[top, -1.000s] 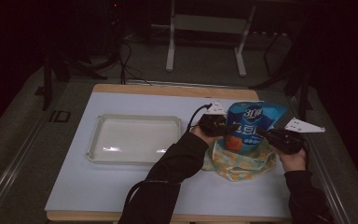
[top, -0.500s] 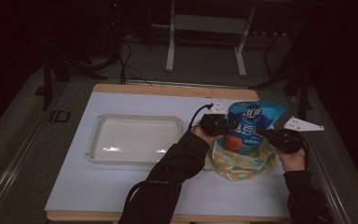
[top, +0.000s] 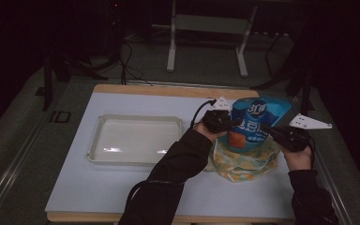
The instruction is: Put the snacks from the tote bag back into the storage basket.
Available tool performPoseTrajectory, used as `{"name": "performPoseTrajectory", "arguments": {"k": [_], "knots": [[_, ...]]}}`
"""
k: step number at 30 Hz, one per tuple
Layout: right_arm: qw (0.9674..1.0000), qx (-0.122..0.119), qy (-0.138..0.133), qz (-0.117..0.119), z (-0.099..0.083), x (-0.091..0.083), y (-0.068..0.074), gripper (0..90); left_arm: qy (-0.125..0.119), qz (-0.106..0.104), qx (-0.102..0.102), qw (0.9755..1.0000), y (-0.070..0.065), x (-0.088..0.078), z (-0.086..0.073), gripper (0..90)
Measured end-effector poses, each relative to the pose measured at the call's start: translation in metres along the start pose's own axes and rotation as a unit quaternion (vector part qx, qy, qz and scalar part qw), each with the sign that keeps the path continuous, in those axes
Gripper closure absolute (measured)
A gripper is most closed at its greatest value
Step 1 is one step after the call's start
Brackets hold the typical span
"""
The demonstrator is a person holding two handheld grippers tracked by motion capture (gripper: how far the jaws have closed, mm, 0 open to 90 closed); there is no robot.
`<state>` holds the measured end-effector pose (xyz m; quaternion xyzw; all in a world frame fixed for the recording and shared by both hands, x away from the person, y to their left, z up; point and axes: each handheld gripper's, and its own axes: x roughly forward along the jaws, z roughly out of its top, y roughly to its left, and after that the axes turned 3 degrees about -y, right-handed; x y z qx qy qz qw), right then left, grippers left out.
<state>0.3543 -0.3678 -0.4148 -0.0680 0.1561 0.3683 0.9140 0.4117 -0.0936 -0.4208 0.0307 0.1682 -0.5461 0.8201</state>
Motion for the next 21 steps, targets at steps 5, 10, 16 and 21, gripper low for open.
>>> {"name": "performPoseTrajectory", "arguments": {"k": [5,10,16,21], "knots": [[1.0,-0.009,-0.001,-0.005,0.01,-0.004,0.003,89.3,0.001,0.001,0.005,1.0,-0.003,-0.004,0.012,86.6],[0.9998,-0.009,-0.014,-0.006,0.023,-0.011,0.004,89.3,-0.006,0.003,0.012,0.9999,-0.006,-0.011,0.028,86.6],[0.9995,-0.02,-0.022,-0.012,0.039,-0.014,0.007,89.3,-0.01,0.006,0.013,0.9998,-0.007,-0.02,0.042,86.8],[0.9993,-0.019,-0.031,-0.012,0.05,-0.016,0.01,89.3,-0.012,0.011,0.02,0.9997,-0.009,-0.028,0.053,86.9]]}}
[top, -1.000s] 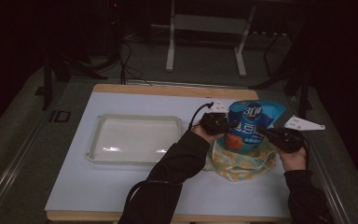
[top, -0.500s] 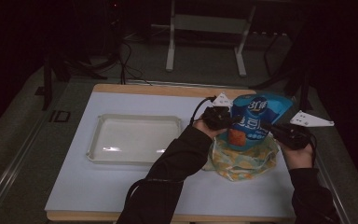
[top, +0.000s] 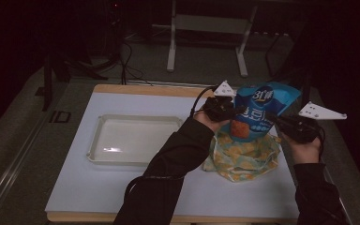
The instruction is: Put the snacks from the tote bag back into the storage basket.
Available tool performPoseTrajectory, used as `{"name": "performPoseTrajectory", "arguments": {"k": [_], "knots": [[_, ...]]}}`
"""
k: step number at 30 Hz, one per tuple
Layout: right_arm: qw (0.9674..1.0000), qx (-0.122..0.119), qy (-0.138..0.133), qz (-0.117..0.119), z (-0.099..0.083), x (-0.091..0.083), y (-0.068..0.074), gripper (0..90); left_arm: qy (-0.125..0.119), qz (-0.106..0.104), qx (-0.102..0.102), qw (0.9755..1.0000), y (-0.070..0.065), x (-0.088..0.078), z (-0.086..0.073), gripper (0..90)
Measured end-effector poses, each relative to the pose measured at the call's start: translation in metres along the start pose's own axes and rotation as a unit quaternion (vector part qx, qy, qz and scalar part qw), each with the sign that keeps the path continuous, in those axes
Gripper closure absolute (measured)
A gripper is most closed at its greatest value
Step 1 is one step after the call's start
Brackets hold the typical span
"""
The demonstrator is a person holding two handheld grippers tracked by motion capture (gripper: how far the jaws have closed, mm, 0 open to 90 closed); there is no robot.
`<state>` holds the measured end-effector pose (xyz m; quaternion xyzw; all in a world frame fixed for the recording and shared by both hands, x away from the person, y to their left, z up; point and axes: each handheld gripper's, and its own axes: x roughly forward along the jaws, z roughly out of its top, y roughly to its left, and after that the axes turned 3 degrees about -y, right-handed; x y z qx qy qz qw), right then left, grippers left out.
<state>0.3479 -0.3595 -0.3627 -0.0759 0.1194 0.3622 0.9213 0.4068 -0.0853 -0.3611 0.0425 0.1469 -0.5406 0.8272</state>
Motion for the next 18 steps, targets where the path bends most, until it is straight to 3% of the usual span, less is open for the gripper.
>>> {"name": "performPoseTrajectory", "arguments": {"k": [13,18], "knots": [[0.9997,-0.017,-0.019,0.004,0.032,0.004,0.014,89.4,-0.015,0.02,0.015,0.9996,-0.002,-0.032,0.023,87.4],[0.9994,-0.025,-0.02,0.011,0.041,0.009,0.021,89.4,-0.016,0.028,0.014,0.9994,0.0,-0.044,0.023,87.4]]}}
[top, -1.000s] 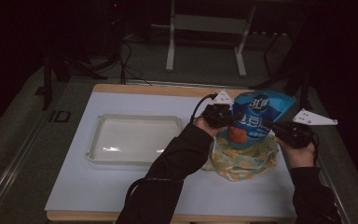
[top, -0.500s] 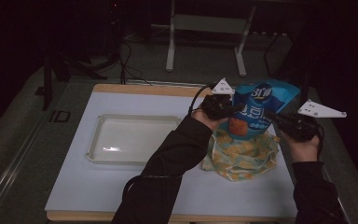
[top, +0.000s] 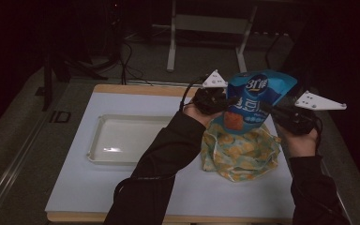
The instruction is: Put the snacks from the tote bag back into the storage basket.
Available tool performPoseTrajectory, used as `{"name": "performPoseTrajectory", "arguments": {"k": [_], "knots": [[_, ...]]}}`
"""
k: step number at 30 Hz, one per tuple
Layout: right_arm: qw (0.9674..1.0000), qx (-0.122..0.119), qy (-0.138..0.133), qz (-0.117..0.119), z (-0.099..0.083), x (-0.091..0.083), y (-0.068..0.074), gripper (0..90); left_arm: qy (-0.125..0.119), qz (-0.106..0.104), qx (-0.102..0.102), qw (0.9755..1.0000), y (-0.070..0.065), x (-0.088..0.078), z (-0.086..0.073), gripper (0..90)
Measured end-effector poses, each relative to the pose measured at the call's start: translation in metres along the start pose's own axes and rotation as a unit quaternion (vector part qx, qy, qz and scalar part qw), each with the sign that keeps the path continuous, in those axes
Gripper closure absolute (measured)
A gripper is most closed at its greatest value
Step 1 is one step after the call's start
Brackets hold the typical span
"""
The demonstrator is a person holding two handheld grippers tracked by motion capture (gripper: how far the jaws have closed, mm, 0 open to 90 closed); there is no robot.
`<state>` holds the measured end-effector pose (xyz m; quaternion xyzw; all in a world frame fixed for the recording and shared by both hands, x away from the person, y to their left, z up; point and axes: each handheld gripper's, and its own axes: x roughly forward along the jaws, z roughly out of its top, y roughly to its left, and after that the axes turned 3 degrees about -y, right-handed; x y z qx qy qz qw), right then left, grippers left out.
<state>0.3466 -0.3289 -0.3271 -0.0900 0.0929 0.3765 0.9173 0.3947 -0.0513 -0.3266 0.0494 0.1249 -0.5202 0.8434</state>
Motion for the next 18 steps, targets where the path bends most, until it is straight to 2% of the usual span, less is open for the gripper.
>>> {"name": "performPoseTrajectory", "arguments": {"k": [10,18], "knots": [[0.9998,-0.001,0.004,0.019,0.005,0.025,0.017,89.4,0.003,0.019,-0.016,0.9997,0.01,-0.028,-0.01,87.5],[0.9994,-0.008,0.003,0.035,0.012,0.046,0.032,89.4,0.005,0.037,-0.017,0.9992,0.017,-0.054,-0.016,87.5]]}}
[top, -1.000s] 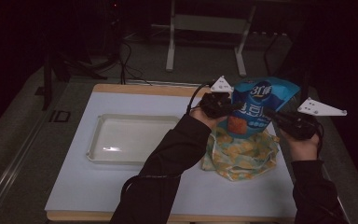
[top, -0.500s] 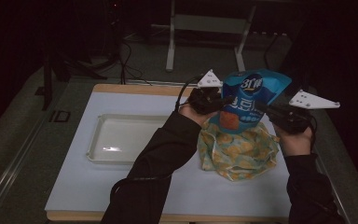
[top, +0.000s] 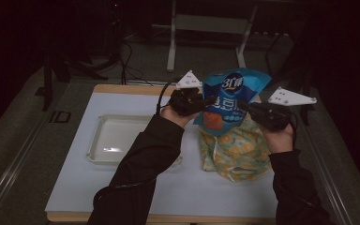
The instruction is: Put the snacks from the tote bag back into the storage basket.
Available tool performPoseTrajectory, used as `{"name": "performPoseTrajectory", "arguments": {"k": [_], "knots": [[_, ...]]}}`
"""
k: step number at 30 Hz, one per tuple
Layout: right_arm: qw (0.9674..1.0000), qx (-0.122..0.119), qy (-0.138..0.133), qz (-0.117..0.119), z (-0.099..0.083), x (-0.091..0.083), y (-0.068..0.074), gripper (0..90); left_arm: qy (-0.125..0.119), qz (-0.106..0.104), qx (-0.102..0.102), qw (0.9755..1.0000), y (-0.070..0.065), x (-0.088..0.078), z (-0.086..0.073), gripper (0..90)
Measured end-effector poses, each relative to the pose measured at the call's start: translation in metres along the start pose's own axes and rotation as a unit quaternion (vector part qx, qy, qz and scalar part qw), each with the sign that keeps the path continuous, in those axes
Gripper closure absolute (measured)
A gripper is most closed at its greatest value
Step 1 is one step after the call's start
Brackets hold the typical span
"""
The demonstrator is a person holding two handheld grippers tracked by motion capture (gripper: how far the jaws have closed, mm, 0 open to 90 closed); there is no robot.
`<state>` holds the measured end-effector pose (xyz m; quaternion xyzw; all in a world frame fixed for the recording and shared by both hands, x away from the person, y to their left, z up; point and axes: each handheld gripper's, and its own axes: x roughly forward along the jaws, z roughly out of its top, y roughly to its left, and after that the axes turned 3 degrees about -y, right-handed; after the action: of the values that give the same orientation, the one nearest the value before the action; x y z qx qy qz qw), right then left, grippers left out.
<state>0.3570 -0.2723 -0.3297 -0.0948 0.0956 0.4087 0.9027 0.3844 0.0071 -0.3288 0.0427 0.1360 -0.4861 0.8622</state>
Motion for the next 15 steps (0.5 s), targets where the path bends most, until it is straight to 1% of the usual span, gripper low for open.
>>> {"name": "performPoseTrajectory", "arguments": {"k": [3,4,5,6,14,15], "knots": [[1.0,-0.003,0.001,0.006,0.002,0.009,0.006,89.4,0.002,0.006,-0.003,1.0,0.004,-0.009,-0.003,87.5],[1.0,-0.003,0.001,0.006,0.002,0.009,0.006,89.4,0.002,0.006,-0.003,1.0,0.004,-0.009,-0.003,87.5],[1.0,-0.004,0.001,0.008,0.003,0.011,0.008,89.4,-0.001,0.01,-0.006,0.9999,0.007,-0.017,-0.006,87.5],[0.9999,-0.006,0.001,0.013,0.005,0.018,0.012,89.4,-0.001,0.012,-0.008,0.9999,0.008,-0.02,-0.007,87.5],[0.9995,-0.014,0.007,0.029,0.009,0.038,0.027,89.4,0.0,0.022,-0.023,0.9995,0.018,-0.042,-0.017,87.5],[0.9994,-0.015,0.008,0.03,0.01,0.041,0.029,89.4,0.001,0.024,-0.022,0.9995,0.019,-0.045,-0.018,87.5]]}}
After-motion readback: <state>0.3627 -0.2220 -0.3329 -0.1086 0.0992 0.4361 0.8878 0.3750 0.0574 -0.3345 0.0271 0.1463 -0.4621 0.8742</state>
